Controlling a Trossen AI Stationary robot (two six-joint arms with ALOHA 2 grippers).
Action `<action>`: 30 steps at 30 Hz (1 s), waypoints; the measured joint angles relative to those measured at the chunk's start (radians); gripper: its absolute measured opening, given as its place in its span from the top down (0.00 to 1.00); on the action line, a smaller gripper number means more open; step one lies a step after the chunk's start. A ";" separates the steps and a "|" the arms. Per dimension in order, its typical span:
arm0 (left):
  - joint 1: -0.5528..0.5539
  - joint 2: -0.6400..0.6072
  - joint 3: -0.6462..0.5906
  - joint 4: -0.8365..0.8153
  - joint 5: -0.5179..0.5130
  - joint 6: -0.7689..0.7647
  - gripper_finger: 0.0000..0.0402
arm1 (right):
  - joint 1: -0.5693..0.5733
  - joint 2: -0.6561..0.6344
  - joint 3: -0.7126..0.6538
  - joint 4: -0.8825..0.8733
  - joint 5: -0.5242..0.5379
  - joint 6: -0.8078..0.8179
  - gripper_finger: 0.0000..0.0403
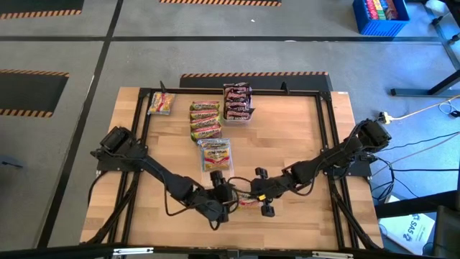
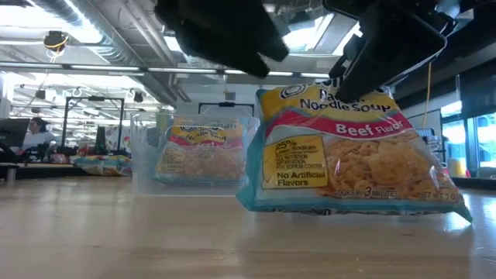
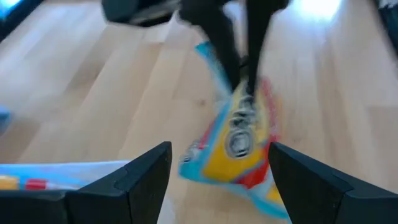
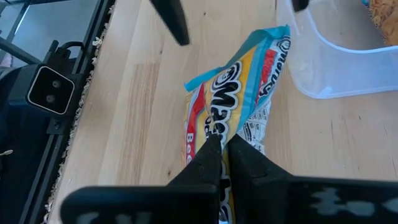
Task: Sort Maruchan noodles
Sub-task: Put the bottom blue noodle pack into the bottom transparent bin
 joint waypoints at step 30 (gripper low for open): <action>0.189 0.084 0.007 0.134 0.518 0.096 0.48 | 0.000 0.000 0.000 0.040 0.015 -0.033 1.00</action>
